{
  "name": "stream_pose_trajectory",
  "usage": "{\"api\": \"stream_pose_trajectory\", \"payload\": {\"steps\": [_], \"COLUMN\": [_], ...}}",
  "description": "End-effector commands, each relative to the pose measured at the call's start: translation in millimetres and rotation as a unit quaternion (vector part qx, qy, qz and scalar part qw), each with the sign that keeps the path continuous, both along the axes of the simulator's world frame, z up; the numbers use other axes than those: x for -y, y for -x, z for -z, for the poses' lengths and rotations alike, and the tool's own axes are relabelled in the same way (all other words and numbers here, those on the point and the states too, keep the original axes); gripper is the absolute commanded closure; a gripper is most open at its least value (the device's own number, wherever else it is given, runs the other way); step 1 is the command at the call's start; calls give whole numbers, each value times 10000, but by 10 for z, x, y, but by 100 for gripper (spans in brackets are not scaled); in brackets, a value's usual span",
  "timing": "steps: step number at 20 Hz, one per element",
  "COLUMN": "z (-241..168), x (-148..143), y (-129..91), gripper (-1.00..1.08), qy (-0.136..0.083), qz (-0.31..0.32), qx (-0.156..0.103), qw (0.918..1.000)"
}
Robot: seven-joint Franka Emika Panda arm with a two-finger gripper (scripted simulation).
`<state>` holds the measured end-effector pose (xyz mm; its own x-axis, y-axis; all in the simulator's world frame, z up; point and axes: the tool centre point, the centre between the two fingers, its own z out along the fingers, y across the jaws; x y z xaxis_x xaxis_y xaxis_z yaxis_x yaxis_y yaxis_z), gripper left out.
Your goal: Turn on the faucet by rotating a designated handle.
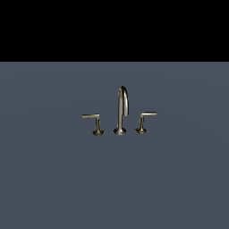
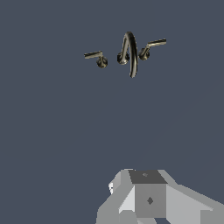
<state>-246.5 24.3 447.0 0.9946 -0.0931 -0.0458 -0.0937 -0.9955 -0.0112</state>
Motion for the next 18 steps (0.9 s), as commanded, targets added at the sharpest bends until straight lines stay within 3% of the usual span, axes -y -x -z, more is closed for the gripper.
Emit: {"api": "stream_pose_trajectory", "payload": {"steps": [1,9,18], "z": [85,479,983], "x": [-64,-348,-662], "y": [-37,-243,-572], "gripper": [108,108,108], "qy": [4,23,42], "qz": [165,936,1907], "qx": [1,12,27], "qw": [9999,9956,9816]}}
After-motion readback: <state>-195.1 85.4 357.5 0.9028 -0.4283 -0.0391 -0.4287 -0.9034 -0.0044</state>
